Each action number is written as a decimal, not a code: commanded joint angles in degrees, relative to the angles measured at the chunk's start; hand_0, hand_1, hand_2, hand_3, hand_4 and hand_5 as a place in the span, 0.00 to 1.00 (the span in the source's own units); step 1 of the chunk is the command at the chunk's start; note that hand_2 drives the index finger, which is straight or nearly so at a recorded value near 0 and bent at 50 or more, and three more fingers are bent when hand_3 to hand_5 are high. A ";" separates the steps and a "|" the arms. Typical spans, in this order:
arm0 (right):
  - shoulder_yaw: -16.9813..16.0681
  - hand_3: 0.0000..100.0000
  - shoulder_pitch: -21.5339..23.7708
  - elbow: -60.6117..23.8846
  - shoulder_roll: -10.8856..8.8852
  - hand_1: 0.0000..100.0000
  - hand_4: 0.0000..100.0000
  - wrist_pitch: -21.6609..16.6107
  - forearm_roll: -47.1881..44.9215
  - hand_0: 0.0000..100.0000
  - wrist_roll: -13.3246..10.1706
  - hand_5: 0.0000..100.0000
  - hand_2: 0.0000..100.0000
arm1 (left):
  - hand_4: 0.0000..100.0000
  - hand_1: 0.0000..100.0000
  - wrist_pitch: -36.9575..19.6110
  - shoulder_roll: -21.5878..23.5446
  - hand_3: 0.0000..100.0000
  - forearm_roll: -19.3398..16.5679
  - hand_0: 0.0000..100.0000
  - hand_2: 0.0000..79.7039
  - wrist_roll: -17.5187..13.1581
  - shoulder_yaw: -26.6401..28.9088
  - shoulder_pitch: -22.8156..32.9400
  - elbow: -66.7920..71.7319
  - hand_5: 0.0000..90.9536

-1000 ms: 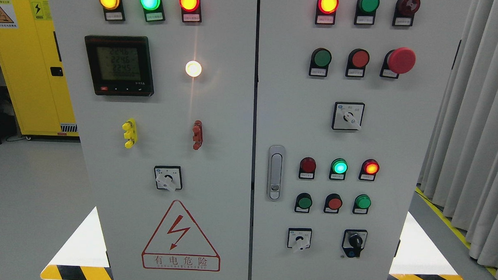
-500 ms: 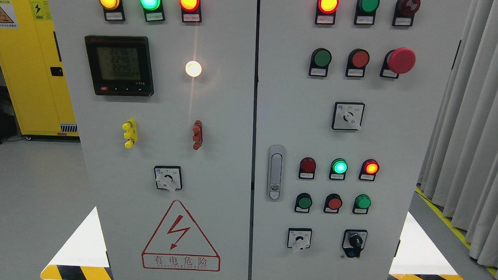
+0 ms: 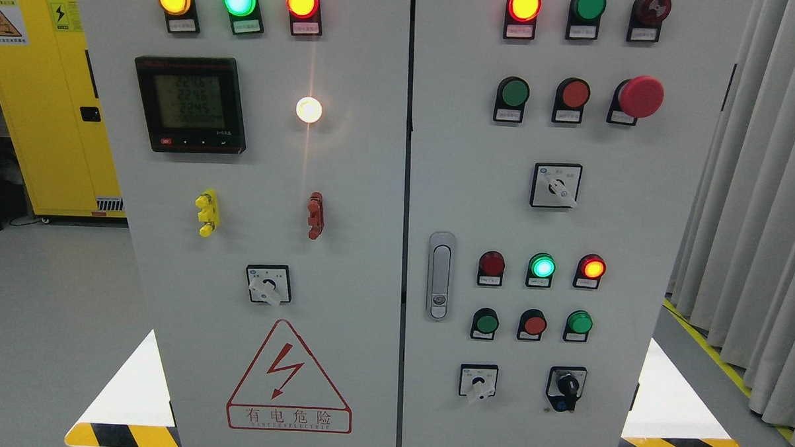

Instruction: Press green start button

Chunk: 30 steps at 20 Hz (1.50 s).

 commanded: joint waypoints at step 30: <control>-0.81 0.61 -2.74 -78.95 2.38 0.57 0.55 -25.70 33.69 0.24 -0.39 0.37 0.00 | 0.00 0.56 -0.06 -2.02 0.00 0.06 0.12 0.00 -0.03 0.09 -0.88 -1.59 0.00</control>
